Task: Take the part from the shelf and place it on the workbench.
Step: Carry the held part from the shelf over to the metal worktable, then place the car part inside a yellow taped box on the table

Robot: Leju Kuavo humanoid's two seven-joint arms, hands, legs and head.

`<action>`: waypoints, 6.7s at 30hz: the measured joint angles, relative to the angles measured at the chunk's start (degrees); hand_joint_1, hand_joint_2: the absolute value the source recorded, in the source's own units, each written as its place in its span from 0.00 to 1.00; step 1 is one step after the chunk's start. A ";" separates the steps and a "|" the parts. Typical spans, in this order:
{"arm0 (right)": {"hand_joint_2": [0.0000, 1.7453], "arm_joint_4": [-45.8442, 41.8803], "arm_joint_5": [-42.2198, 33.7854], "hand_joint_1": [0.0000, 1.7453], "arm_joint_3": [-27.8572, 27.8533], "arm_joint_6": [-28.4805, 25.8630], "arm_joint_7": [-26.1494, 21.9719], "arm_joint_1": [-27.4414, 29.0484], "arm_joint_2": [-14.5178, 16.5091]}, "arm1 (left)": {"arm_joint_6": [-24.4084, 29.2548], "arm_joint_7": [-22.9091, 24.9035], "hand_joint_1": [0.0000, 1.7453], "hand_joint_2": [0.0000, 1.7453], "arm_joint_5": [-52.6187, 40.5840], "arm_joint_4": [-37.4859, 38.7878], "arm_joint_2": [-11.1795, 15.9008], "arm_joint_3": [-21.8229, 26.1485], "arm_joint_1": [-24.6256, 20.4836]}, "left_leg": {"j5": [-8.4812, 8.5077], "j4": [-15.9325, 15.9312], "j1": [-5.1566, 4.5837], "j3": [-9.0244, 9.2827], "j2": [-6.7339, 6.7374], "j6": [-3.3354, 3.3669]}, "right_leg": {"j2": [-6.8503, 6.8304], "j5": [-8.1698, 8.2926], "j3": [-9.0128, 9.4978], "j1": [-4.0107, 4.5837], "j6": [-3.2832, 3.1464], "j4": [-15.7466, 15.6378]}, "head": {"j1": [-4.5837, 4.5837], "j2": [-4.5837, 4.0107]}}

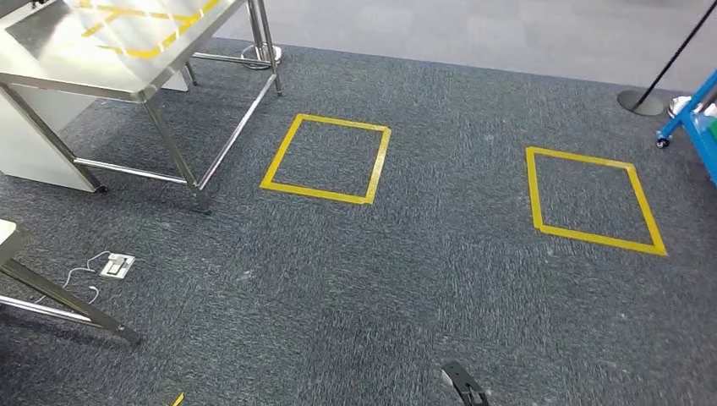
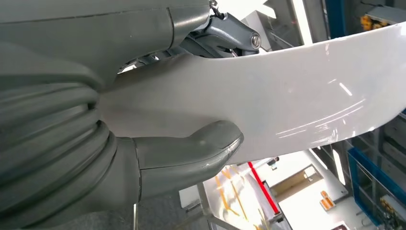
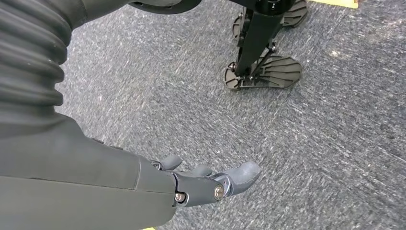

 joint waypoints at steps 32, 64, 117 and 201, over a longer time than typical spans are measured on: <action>1.00 0.00 1.43 0.00 -0.02 0.04 -1.37 -0.34 -0.77 | -1.38 -2.32 1.00 1.00 5.48 -0.88 1.39 4.12 5.69 | 0.12 0.03 0.25 -0.11 -1.68 0.55 | -0.89 -0.32 0.55 -0.01 0.42 -0.16 | 0.09 0.00; 1.00 0.00 -0.08 0.00 -0.27 0.08 -0.16 -0.61 -0.71 | 0.40 -1.19 1.00 1.00 3.60 3.31 1.42 2.51 0.80 | 0.34 -0.03 0.27 -0.13 -2.13 1.29 | -0.52 0.13 -0.24 0.02 0.86 0.24 | 0.30 0.00; 1.00 0.02 -0.43 0.00 -1.95 0.07 1.88 -0.08 -0.72 | 3.20 -1.22 1.00 1.00 1.32 -0.54 -1.46 1.53 5.55 | -5.00 9.74 1.11 -3.59 -4.03 -1.32 | 5.83 -0.03 0.76 -1.24 -0.59 -0.54 | 0.61 0.00; 1.00 0.13 -0.78 0.00 -3.55 0.09 4.63 -0.41 -0.53 | 1.98 -1.45 1.00 1.00 -2.79 0.04 -5.06 2.26 6.37 | -0.56 0.94 -0.57 -0.70 0.17 2.53 | 2.83 0.28 -2.64 0.76 0.05 2.40 | -0.40 0.00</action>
